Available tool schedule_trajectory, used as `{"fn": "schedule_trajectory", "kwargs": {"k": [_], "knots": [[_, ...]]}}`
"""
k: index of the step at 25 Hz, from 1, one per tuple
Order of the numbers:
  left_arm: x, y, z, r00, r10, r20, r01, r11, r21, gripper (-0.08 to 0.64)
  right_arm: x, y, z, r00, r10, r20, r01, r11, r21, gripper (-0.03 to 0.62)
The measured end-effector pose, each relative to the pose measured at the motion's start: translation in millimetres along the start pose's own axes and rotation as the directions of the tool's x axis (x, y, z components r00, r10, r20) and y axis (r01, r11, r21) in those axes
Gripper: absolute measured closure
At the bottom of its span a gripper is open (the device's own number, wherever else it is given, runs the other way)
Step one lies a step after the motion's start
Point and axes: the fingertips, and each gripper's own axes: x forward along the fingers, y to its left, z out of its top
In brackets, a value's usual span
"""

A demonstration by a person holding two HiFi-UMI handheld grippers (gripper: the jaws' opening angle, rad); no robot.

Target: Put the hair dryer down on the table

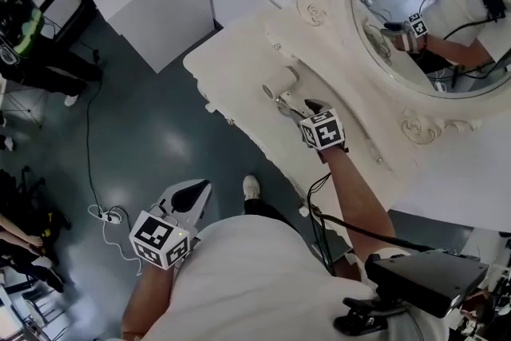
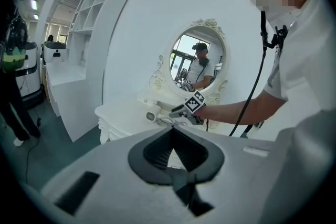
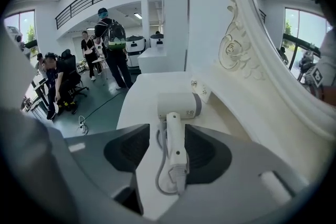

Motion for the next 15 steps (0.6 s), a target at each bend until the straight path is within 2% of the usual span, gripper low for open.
{"fn": "schedule_trajectory", "kwargs": {"k": [2, 7, 15], "knots": [[-7.7, -2.1, -4.8, 1.000, -0.010, 0.002, 0.010, 1.000, 0.004, 0.558, -14.7, 6.6, -0.3, 0.999, -0.029, 0.017, 0.029, 1.000, -0.002, 0.412], [-27.6, -9.0, -16.2, 0.999, -0.034, 0.010, 0.034, 0.999, 0.016, 0.558, -49.4, 37.0, -9.1, 0.997, -0.059, 0.051, 0.058, 0.998, 0.026, 0.595], [-59.9, -25.8, -37.1, 0.996, -0.083, 0.024, 0.082, 0.996, 0.038, 0.558, -92.0, 137.9, -44.5, 0.998, 0.041, 0.052, -0.045, 0.996, 0.074, 0.594]]}}
